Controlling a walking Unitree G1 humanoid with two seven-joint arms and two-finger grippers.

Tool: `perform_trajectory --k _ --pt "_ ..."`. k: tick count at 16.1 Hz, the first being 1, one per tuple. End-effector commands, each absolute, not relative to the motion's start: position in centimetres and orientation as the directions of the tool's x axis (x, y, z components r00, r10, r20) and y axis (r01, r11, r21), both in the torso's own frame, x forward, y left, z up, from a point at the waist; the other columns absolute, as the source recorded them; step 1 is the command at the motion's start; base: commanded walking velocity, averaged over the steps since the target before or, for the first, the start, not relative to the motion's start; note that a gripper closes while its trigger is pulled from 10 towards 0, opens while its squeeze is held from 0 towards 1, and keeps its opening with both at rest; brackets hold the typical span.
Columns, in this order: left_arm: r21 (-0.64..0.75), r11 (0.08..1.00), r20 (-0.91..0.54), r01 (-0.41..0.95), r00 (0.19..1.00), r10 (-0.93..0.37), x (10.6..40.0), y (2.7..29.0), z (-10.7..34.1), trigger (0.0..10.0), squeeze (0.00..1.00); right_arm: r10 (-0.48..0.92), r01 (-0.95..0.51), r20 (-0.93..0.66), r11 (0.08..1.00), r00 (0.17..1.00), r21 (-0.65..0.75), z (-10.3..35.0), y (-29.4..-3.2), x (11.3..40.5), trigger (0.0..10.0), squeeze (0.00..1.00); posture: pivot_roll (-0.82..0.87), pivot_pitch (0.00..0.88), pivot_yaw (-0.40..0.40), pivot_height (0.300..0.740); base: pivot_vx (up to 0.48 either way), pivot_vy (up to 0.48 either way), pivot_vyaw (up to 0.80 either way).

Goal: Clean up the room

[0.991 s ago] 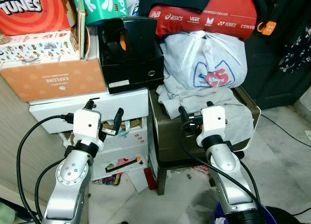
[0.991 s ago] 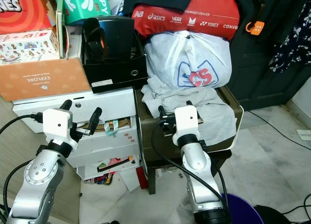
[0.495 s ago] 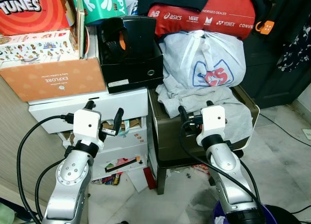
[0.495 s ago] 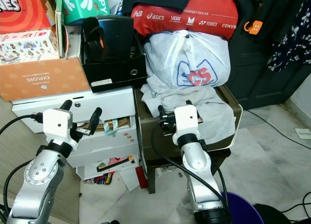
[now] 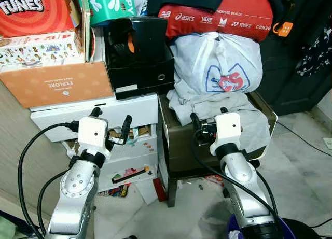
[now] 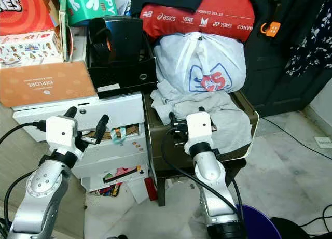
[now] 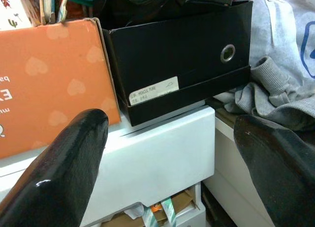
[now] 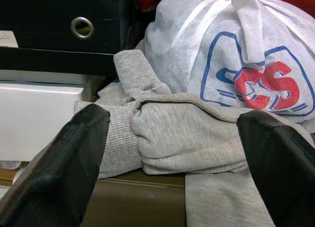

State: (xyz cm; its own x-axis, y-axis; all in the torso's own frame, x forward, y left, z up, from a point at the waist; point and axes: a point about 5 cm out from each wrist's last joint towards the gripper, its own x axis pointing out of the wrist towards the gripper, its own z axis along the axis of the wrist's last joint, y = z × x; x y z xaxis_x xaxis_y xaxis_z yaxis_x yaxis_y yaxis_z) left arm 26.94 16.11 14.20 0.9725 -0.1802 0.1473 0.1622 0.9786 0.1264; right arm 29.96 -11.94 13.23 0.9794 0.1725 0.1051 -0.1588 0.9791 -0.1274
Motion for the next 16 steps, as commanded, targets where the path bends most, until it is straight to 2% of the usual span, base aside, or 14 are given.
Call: perform_trajectory --k 1,10,16 --pt "0.12 0.981 0.134 0.151 0.977 -0.167 26.8 16.4 14.0 10.0 0.0 0.174 -0.161 0.101 0.979 0.98 -0.128 13.4 -12.0 30.2 10.0 0.0 -0.07 0.084 0.002 0.74 0.0 0.0 0.0" --pt "0.122 0.986 0.137 0.116 0.982 -0.133 26.1 16.9 14.1 10.0 0.0 0.172 -0.162 0.079 0.979 0.982 -0.121 12.8 -12.0 30.3 10.0 0.0 -0.02 0.064 -0.019 0.74 0.0 0.0 0.0" --pt "0.121 0.988 0.141 0.101 0.983 -0.118 26.1 16.8 14.1 10.0 0.0 0.197 -0.188 0.082 0.976 0.977 -0.107 12.9 -11.0 31.2 10.0 0.0 0.01 0.031 -0.035 0.74 0.0 0.0 0.8"
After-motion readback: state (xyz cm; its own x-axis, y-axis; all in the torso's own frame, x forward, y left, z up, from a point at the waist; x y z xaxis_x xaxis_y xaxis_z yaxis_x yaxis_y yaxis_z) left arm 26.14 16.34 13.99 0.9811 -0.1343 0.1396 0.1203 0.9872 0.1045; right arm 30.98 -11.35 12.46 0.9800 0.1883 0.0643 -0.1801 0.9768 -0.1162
